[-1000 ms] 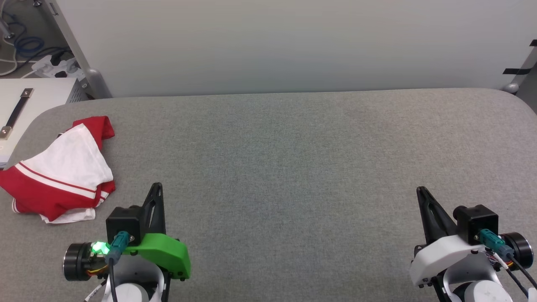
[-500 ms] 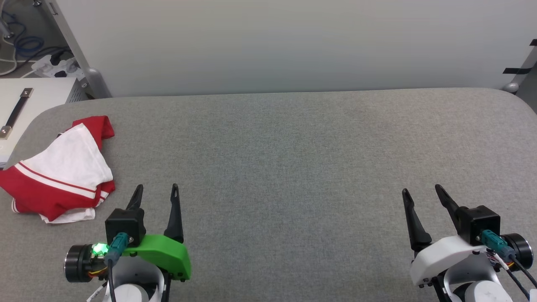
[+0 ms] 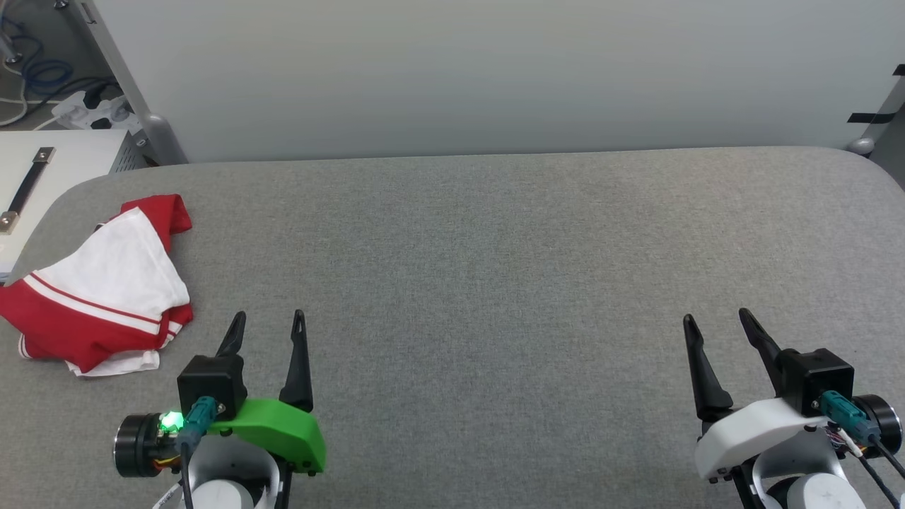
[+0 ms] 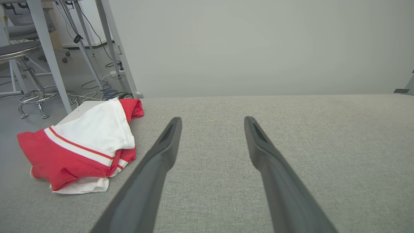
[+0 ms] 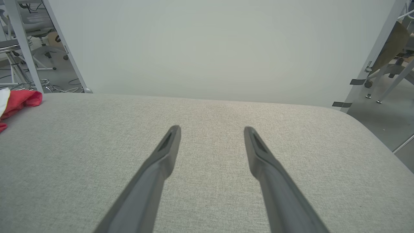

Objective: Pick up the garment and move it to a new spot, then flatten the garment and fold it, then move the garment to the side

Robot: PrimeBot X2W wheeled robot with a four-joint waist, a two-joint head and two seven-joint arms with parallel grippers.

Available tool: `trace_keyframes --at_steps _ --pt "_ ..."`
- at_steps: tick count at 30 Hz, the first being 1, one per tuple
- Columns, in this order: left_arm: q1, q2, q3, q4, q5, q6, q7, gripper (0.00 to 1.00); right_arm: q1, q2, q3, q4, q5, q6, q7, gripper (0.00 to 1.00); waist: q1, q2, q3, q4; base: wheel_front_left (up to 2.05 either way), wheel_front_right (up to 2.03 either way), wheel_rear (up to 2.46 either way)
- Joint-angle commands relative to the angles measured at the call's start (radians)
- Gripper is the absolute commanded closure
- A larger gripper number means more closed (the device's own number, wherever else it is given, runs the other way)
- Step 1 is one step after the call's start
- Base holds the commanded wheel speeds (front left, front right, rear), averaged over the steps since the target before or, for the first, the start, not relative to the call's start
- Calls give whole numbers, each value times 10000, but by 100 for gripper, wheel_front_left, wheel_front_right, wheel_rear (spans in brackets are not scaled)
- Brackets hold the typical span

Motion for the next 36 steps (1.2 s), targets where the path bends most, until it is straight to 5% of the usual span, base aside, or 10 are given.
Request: trace_keyframes --at_steps 1,36 --pt "63 -14 -23 76 -160 -38 -99 0 55 4 -23 -28 133 -2 -110 0 0 0 2 -2 0 0 0" --pt "127 -33 -111 -180 -874 -266 -825 0 81 10 -57 -507 147 -5 -825 0 0 0 97 20 0 0 0"
